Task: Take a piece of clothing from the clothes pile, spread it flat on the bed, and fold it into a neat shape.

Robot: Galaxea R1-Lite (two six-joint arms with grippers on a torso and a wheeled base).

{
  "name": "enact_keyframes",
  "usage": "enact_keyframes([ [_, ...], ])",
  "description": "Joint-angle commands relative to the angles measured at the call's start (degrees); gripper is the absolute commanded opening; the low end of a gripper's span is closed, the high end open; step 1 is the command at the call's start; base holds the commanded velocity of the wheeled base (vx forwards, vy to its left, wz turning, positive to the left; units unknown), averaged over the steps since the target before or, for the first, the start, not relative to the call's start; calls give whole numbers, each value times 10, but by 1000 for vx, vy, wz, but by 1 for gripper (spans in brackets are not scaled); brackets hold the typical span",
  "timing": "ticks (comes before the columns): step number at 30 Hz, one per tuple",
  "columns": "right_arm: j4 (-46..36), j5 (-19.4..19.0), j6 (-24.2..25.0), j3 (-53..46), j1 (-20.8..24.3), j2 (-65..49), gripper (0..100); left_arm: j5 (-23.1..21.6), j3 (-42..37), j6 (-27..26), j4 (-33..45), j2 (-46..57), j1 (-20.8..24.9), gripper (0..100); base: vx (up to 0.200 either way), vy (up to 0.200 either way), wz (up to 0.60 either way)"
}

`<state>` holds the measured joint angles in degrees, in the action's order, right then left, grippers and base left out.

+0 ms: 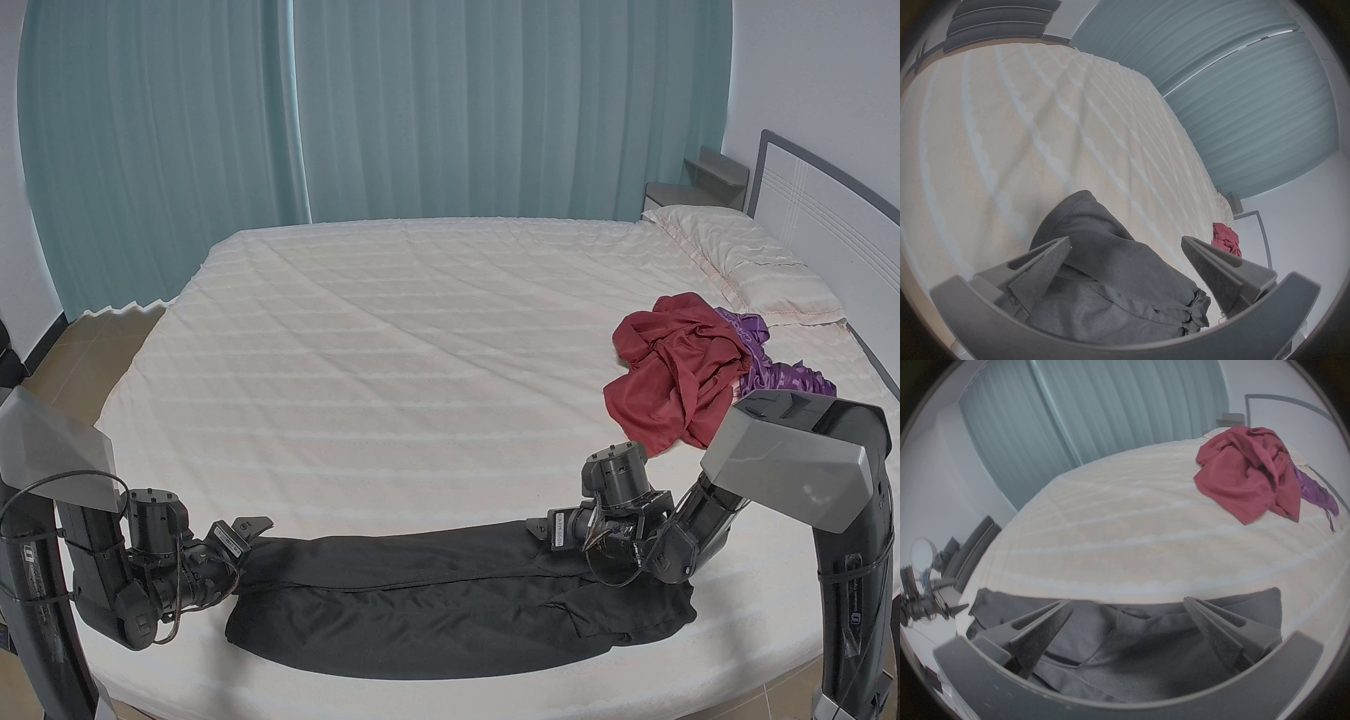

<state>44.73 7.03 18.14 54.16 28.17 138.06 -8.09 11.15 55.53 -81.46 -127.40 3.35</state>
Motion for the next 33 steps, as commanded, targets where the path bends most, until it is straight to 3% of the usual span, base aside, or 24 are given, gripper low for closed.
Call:
enact_keyframes([
  [1,3,3,-8,4,2,9,0,0,1,-1,0,-1,1,100,0,0,0],
  [7,12,25,-14,19,3,2,0,0,6,-2,0,-10,2,100,0,0,0],
  [16,4,23,-30,26,14,-1,0,0,1,-2,0,-11,2,100,0,0,0],
  [17,4,22,-30,26,14,-1,100,0,0,-2,0,-11,2,100,0,0,0],
  [23,11,25,-29,28,12,2,100,0,-10,-1,0,-9,2,100,0,0,0],
  [29,22,28,-12,3,-24,-35,100,-1,-15,0,0,-7,2,100,0,0,0],
  [31,25,28,48,-38,-34,-75,100,-3,-25,0,0,-7,2,100,0,0,0],
  [32,25,28,48,-38,-34,-75,100,-3,-25,0,0,-7,2,100,0,0,0],
  [33,25,28,102,-75,-39,-105,100,-15,-31,-1,0,-6,1,100,0,0,0],
])
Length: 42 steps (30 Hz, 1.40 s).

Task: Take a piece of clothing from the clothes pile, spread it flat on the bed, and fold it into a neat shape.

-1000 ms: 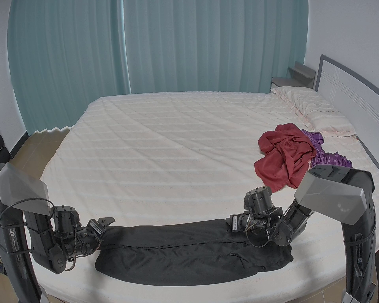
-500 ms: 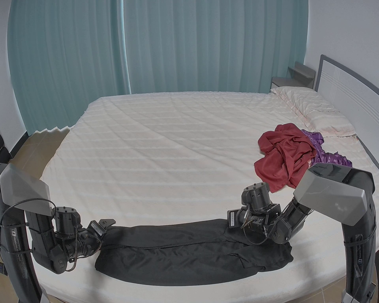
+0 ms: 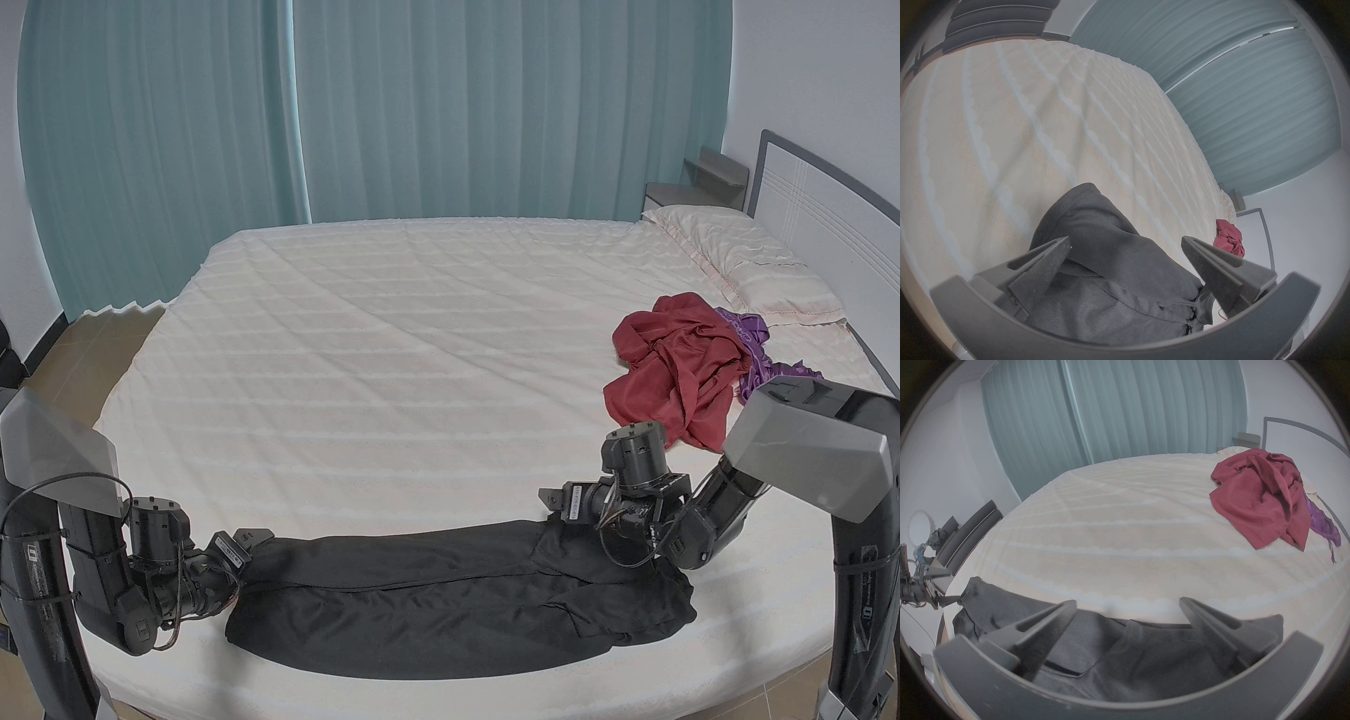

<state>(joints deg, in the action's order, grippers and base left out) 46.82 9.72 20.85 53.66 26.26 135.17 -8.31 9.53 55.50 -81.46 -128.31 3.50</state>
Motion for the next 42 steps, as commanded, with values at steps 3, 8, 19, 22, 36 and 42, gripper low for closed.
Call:
enact_keyframes([
  [3,9,0,155,-134,-27,-124,100,-21,-16,-7,0,2,-5,100,0,0,0],
  [8,35,-9,254,-233,-53,-191,100,6,-10,-44,-1,3,-19,100,0,0,0],
  [19,189,-90,293,-429,-89,-200,100,-2,100,-153,110,74,-92,100,0,0,0],
  [22,230,-92,293,-445,-82,-170,100,-38,171,-164,217,72,-93,100,0,0,0],
  [36,350,-103,291,-504,-77,-137,100,-210,299,-377,489,39,-124,100,0,0,0],
  [42,351,-104,292,-505,-75,-138,100,-207,295,-427,490,30,-124,100,0,0,0],
])
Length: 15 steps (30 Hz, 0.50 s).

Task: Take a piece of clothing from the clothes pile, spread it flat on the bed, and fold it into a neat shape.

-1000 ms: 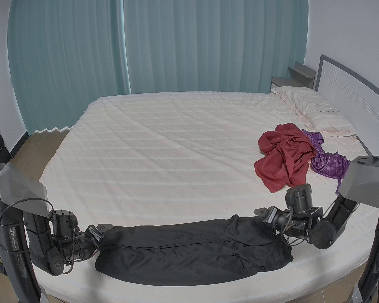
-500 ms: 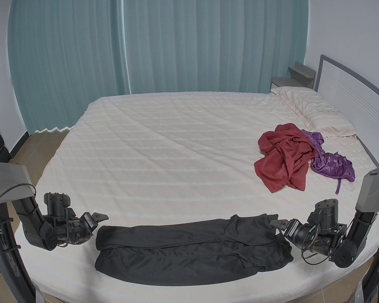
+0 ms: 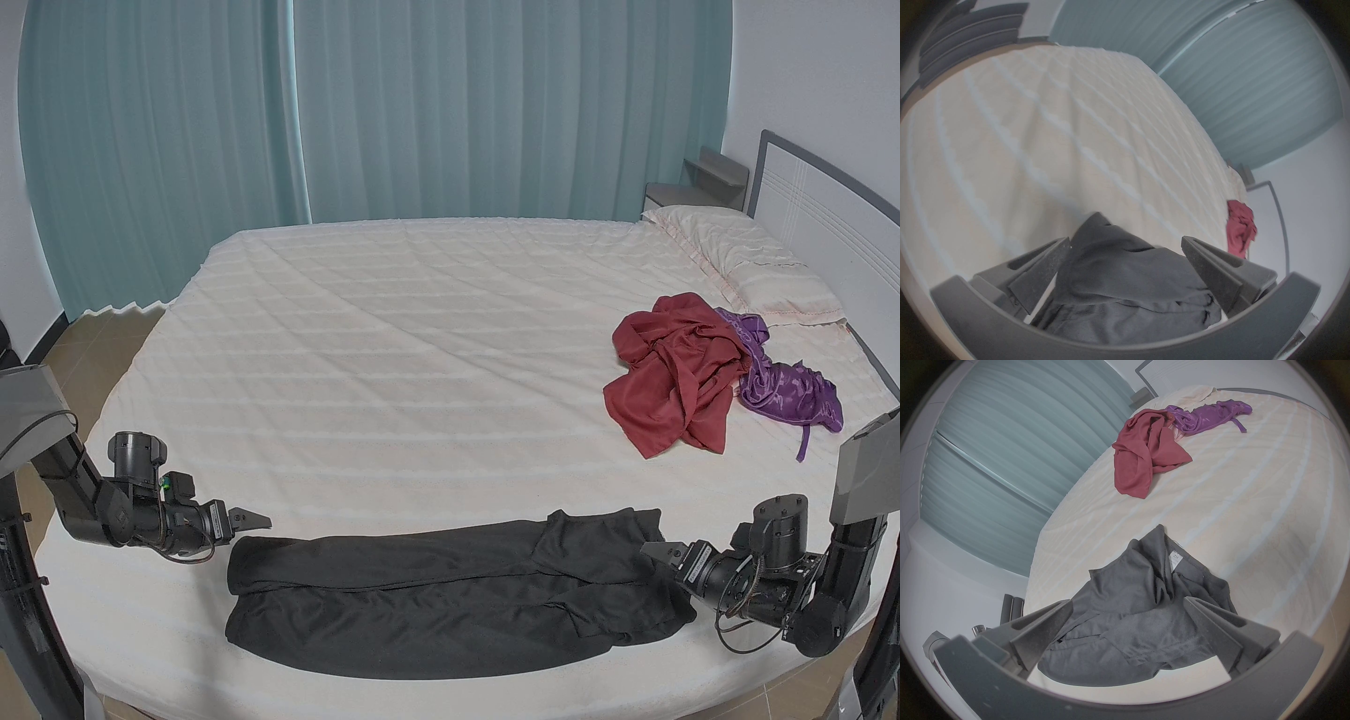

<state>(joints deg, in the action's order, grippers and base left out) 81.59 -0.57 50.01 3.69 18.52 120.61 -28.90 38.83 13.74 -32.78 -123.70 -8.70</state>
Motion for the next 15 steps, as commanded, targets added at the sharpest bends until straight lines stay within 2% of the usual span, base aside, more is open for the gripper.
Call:
enact_keyframes([
  [1,3,0,1,-5,3,7,100,-1,2,-10,3,-18,0,100,0,0,0],
  [12,3,-1,1,-5,5,7,100,4,11,-42,-1,-55,5,100,0,0,0],
  [13,3,-1,1,-5,6,7,100,5,11,-45,0,-56,5,0,0,0,0],
  [15,3,-1,0,-5,7,8,100,10,12,-64,-1,-60,5,0,0,0,0],
])
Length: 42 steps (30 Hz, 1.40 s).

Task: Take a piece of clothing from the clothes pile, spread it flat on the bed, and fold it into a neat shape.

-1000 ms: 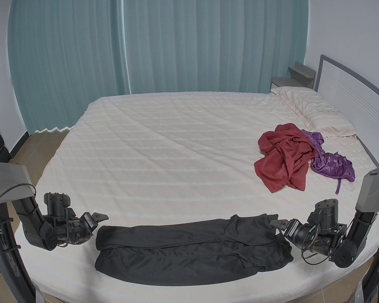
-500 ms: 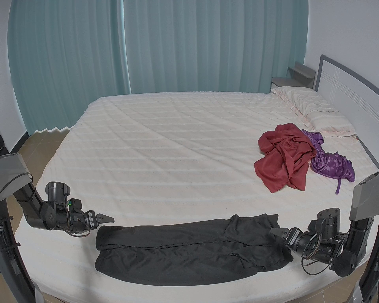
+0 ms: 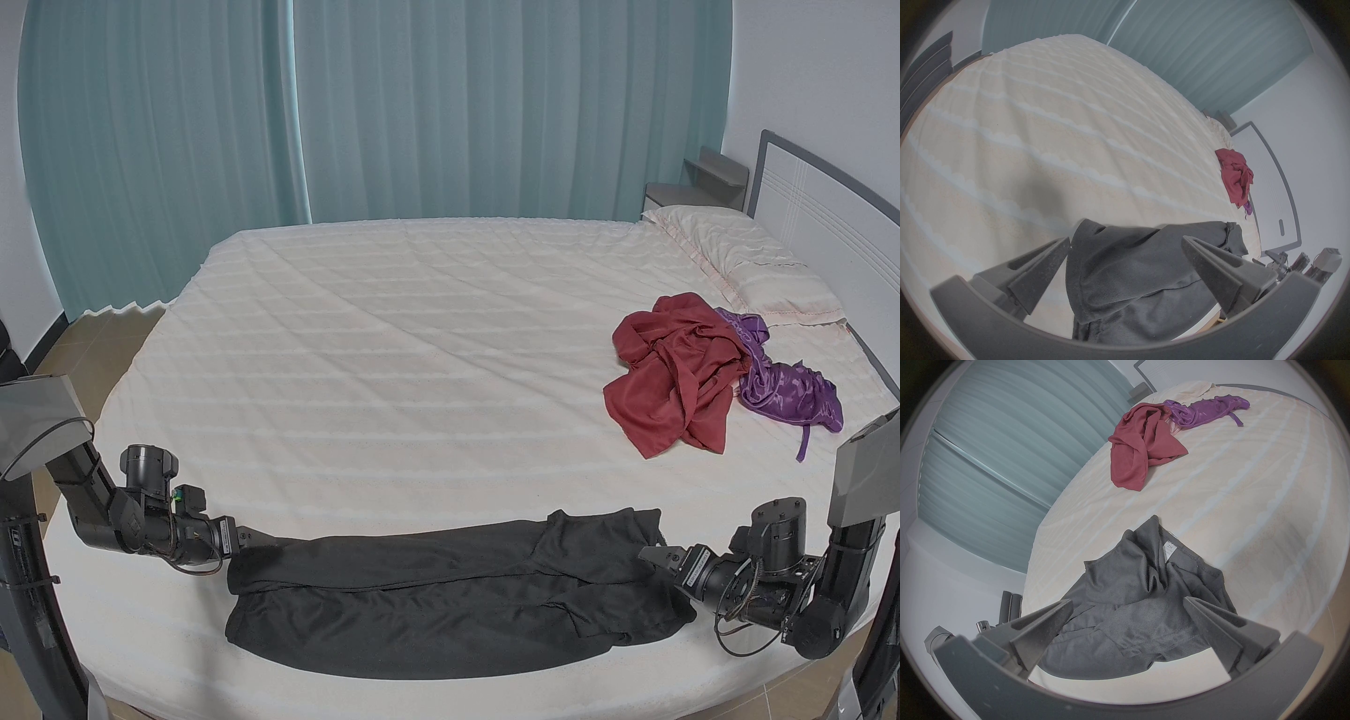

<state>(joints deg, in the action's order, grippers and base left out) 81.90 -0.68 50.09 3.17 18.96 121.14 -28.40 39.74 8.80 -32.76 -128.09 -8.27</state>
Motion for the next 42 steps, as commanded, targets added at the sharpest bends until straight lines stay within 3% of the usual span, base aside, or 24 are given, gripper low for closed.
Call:
enact_keyframes([
  [1,0,0,-1,0,3,3,100,14,5,-20,-2,-19,0,0,0,0,0],
  [3,0,0,-1,-1,3,2,100,37,11,-23,1,-18,-3,0,0,0,0],
  [12,0,1,-2,-1,3,2,100,41,21,-15,-1,-14,-7,0,0,0,0],
  [21,1,1,-2,-1,1,2,100,41,58,77,-4,16,-4,0,0,0,0],
  [32,0,1,-2,-1,2,3,100,48,64,75,-1,-19,-4,0,0,0,0],
  [33,1,1,-2,-1,2,3,100,48,66,74,-1,-23,-4,100,0,0,0],
  [42,0,1,-2,-1,2,3,100,64,69,73,3,-30,-18,100,0,0,0],
])
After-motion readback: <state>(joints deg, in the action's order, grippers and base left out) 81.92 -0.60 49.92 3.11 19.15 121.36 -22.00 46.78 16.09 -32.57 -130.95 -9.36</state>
